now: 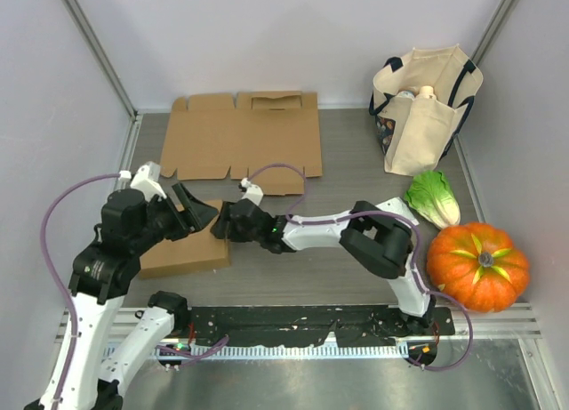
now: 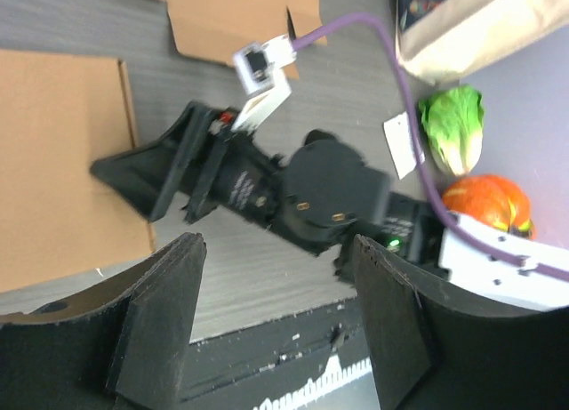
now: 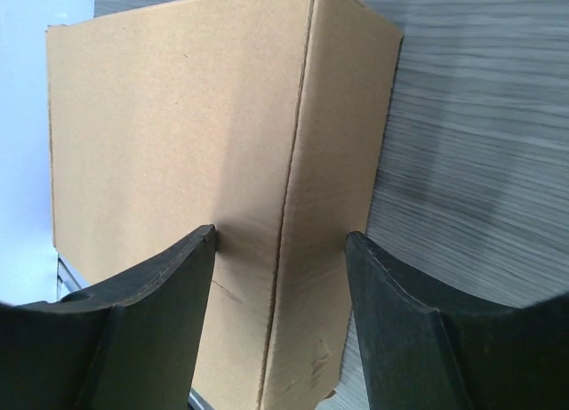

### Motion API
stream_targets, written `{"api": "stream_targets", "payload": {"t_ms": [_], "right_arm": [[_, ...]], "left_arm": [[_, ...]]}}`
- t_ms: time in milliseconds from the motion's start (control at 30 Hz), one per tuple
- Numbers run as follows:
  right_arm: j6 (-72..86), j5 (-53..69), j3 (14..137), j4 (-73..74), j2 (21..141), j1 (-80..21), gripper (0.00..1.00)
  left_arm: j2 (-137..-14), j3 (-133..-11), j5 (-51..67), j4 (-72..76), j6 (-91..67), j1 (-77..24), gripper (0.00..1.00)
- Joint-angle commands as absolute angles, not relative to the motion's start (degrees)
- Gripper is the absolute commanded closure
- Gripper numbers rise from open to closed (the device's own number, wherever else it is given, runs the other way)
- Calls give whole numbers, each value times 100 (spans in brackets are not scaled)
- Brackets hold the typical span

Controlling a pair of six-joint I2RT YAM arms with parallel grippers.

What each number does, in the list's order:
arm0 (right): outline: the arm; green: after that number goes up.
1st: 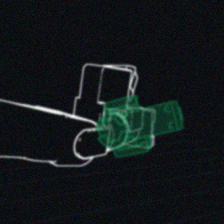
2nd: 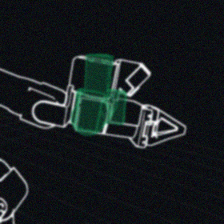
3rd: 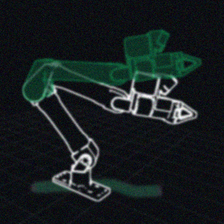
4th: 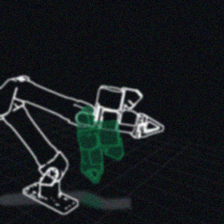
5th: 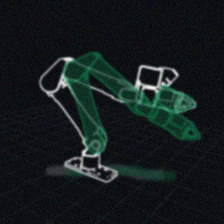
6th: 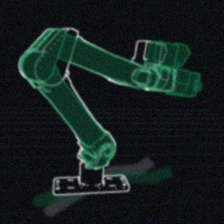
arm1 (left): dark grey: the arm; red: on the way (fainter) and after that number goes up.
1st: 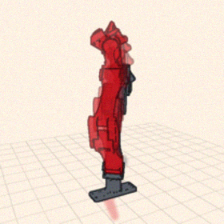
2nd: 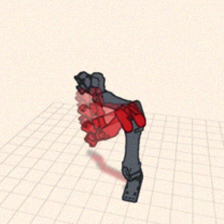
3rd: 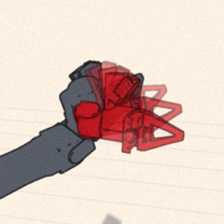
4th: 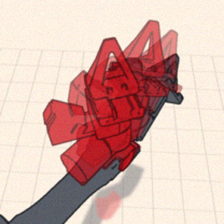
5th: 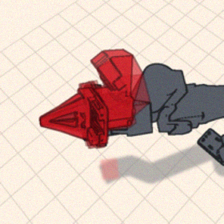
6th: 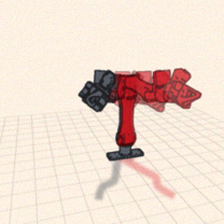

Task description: Fold the paper box

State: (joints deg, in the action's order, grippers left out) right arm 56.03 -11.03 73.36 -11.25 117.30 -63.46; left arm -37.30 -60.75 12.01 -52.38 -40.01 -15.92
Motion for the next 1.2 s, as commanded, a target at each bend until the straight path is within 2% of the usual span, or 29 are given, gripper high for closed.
{"api": "stream_targets", "payload": {"t_ms": [0,133,233,267,333,367,467,533,667,800,867,1033,1067,1133,1167], "right_arm": [[5625,-898,8584,-1433,12426,-6661,35],[5828,-546,8518,-1915,12385,-6645,27],[5039,-616,7237,-2178,11105,-6119,18],[4766,-363,6668,-2214,10465,-5708,16],[4116,-116,6321,-1444,9934,-5057,14],[3887,147,5980,-1102,9566,-4253,13],[3156,1017,5730,-1125,9465,-3010,12],[2945,1782,5931,-1125,9877,-2138,14],[2970,1899,6380,-1422,10449,-1627,17],[3637,2100,6776,-1756,11170,-1459,33],[4163,2171,6672,-2352,11408,-1573,39],[5104,1451,5942,-3478,11461,-1784,46],[5280,1276,5820,-3881,11609,-1819,54],[5826,1204,5827,-4313,11838,-1881,58],[5958,1195,5932,-4603,12074,-1959,65]], "left_arm": [[-3411,-6530,291,-5396,-3850,-1600,29],[-3489,-6679,201,-5344,-3823,-1600,28],[-3699,-6523,482,-5091,-3788,-1600,25],[-3787,-6434,762,-4984,-3788,-1600,25],[-4111,-6207,1132,-4634,-3858,-1600,25],[-4200,-6101,1473,-4458,-4006,-1600,26],[-4437,-5644,1783,-3623,-4314,-1635,26],[-4596,-5407,1872,-3080,-4438,-1739,26],[-5052,-4975,1741,-2023,-4772,-2178,22],[-5561,-4842,959,-1434,-4790,-2837,24],[-5782,-4948,914,-1424,-4720,-2961,27],[-6108,-5247,809,-1582,-4282,-3173,31],[-6117,-5291,809,-1634,-4228,-3182,31],[-6143,-5457,809,-1880,-4131,-3208,32],[-6135,-5536,826,-1985,-4044,-3208,32]]}}
